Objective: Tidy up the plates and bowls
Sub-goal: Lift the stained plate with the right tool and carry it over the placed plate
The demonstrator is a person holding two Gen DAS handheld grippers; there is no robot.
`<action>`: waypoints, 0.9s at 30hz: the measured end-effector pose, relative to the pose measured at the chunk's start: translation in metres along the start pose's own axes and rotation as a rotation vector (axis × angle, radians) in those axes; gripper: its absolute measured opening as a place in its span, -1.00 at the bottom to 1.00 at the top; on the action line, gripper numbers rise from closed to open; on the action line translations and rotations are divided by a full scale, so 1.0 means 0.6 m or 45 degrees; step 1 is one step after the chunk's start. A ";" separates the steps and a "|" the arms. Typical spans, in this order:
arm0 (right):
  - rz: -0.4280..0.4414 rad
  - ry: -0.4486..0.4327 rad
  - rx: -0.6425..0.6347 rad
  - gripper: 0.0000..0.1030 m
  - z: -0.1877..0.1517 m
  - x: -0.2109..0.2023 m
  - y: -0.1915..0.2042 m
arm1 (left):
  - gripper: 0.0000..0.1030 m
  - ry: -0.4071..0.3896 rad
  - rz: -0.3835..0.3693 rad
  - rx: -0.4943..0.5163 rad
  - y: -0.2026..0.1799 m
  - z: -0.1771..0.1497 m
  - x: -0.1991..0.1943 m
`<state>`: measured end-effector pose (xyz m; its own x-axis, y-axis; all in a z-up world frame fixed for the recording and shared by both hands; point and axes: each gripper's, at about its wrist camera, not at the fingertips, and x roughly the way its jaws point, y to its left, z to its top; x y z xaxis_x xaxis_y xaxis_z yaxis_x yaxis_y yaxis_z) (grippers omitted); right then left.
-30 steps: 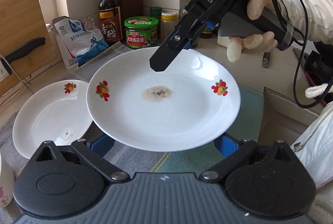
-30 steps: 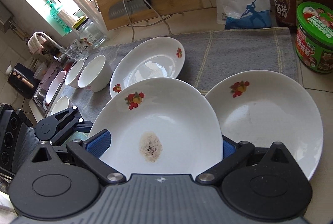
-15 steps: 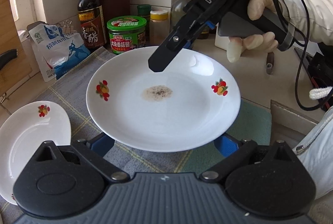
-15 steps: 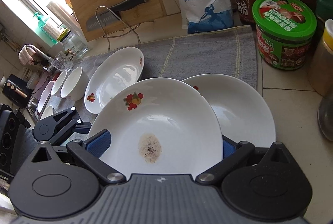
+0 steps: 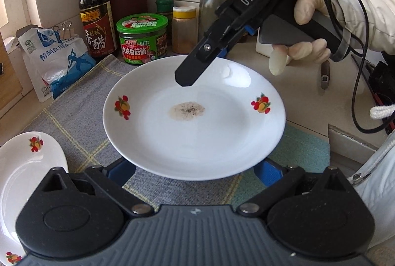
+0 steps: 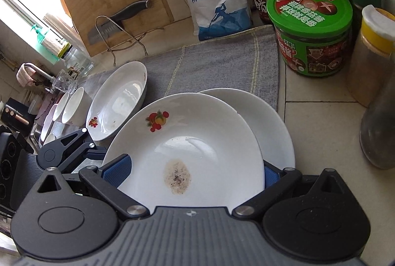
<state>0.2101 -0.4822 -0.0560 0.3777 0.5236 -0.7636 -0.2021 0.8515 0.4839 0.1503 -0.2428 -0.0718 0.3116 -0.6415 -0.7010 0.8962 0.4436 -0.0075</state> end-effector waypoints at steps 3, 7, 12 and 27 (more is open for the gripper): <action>-0.002 0.004 0.003 1.00 -0.001 0.001 -0.004 | 0.95 0.002 -0.003 -0.002 0.002 0.000 0.002; -0.012 0.008 0.005 1.00 -0.001 0.003 -0.005 | 0.95 0.006 -0.001 -0.006 0.004 0.000 0.005; -0.014 0.004 0.015 1.00 -0.004 0.000 -0.007 | 0.95 0.008 -0.003 -0.012 0.011 0.000 0.010; -0.027 -0.026 0.050 1.00 -0.013 -0.016 -0.012 | 0.95 0.023 -0.022 0.015 0.020 0.001 0.027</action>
<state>0.2006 -0.4929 -0.0556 0.4000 0.5043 -0.7653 -0.1580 0.8605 0.4844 0.1663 -0.2482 -0.0829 0.2900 -0.6374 -0.7139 0.9052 0.4248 -0.0116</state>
